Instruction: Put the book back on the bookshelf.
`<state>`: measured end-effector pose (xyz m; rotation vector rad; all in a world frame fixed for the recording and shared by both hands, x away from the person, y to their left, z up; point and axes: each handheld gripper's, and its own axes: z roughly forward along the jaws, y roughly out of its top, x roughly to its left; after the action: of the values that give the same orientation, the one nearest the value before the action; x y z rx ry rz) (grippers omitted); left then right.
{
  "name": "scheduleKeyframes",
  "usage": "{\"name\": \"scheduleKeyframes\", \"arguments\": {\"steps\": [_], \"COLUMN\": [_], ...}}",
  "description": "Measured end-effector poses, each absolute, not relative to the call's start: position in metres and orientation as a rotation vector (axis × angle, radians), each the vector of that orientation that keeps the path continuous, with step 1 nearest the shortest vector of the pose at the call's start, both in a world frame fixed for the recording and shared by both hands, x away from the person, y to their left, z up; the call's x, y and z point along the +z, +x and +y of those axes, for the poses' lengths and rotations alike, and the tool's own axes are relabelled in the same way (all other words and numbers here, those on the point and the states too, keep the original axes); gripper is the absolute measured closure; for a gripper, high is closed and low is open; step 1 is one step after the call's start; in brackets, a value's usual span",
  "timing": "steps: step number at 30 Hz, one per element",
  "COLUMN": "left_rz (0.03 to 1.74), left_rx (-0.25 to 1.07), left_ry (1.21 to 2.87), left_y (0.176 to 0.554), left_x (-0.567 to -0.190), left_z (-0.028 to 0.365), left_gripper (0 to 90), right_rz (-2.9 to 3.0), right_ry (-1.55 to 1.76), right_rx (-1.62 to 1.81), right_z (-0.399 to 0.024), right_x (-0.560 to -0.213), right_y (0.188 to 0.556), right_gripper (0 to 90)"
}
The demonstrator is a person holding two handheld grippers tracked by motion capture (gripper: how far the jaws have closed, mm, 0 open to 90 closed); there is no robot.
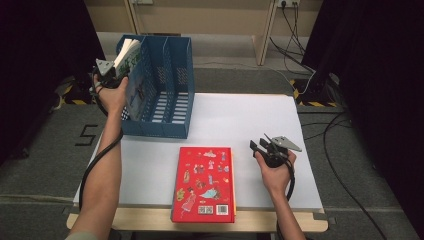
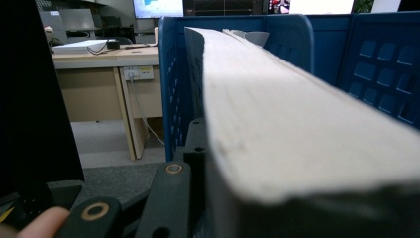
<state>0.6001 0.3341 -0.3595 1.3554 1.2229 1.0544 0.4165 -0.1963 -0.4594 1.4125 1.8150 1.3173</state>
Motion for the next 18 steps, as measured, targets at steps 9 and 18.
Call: {"name": "scheduleKeyframes", "arguments": {"steps": [9, 18], "left_rz": [1.273, 1.282], "left_rx": [1.102, 1.081], "left_ry": [1.366, 1.366], "left_y": [0.589, 0.575], "left_x": [-0.352, -0.349], "left_z": [0.341, 0.350], "left_gripper": [56.5, 52.1], "right_rz": [1.816, 1.830], "right_ry": [1.405, 1.396], "right_rx": [1.313, 1.317], "right_z": [-0.196, -0.190], "right_x": [-0.458, -0.458], "right_y": [0.416, 0.416], "right_gripper": [55.6, 55.5]}}
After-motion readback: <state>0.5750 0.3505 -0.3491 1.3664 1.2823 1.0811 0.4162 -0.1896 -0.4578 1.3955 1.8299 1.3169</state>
